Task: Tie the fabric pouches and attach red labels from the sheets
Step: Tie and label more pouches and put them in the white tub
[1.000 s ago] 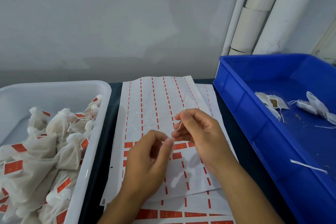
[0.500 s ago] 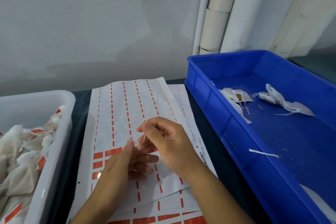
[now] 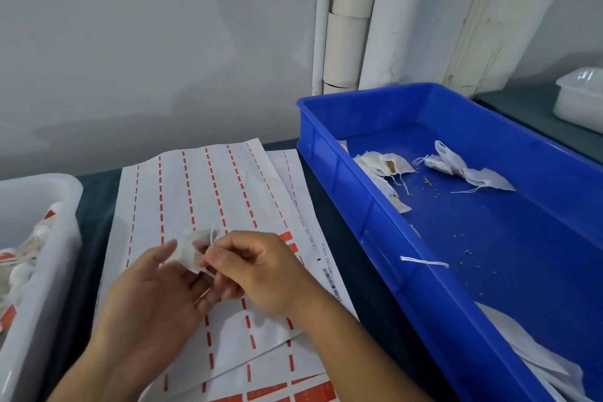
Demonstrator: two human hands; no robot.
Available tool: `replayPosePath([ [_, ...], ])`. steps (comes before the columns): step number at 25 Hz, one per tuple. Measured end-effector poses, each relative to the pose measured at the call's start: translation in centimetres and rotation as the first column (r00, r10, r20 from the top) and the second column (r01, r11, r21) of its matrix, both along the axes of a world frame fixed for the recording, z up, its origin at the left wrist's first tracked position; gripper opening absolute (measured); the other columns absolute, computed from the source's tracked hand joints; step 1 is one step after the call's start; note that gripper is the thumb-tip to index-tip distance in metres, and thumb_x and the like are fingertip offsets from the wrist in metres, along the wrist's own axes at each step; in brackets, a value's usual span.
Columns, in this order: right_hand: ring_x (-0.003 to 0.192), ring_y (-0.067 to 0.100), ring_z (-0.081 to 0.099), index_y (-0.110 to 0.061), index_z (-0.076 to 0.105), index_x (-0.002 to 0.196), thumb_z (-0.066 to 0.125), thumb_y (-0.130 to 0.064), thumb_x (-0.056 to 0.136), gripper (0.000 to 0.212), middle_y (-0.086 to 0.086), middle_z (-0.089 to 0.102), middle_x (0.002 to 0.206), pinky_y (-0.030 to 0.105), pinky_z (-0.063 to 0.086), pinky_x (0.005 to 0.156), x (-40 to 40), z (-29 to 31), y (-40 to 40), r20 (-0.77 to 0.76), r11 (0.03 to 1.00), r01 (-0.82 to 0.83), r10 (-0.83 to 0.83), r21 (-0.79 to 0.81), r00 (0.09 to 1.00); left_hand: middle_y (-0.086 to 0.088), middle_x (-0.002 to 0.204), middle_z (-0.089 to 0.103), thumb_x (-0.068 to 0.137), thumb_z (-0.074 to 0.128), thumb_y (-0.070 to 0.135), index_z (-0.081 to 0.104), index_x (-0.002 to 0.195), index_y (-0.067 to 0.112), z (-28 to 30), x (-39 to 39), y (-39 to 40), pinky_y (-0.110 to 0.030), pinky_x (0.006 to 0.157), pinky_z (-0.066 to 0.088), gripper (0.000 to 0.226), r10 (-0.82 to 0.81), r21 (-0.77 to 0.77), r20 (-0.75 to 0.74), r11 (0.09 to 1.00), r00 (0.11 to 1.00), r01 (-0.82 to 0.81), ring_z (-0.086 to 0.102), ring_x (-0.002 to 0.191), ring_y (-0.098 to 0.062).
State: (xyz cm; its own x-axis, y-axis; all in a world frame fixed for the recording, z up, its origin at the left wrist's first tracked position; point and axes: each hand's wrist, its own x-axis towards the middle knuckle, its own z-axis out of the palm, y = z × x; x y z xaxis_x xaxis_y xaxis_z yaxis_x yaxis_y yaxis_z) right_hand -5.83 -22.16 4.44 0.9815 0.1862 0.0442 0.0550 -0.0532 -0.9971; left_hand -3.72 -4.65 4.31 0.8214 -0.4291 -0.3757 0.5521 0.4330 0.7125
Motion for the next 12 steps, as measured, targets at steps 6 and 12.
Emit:
replayPosePath([
  [6, 0.069, 0.008, 0.067, -0.023, 0.074, 0.103, 0.060, -0.038, 0.103, 0.020, -0.010, 0.068, 0.077, 0.026, 0.060, 0.070, 0.4, -0.8, -0.3, 0.004, 0.995, -0.023, 0.023, -0.099, 1.000, -0.017, 0.105, 0.075, 0.095, 0.061, 0.046, 0.081, 0.097, 0.017, 0.5, -0.2, -1.4, -0.047, 0.091, 0.057, 0.036, 0.026, 0.353, 0.152, 0.932, 0.988, -0.079, 0.072, 0.096, -0.028],
  [12, 0.067, 0.006, 0.065, -0.023, 0.076, 0.099, 0.060, -0.036, 0.103, 0.021, -0.008, 0.069, 0.078, 0.023, 0.056, 0.069, 1.3, -0.8, -0.4, -0.044, 0.997, 0.009, -0.012, -0.070, 0.999, -0.019, 0.116, 0.074, 0.101, 0.047, 0.033, 0.074, 0.087, 0.008, 0.2, 1.3, -0.5, -0.046, 0.093, 0.053, 0.039, 0.084, 0.225, 0.050, 0.970, 0.995, -0.093, 0.075, 0.104, -0.029],
])
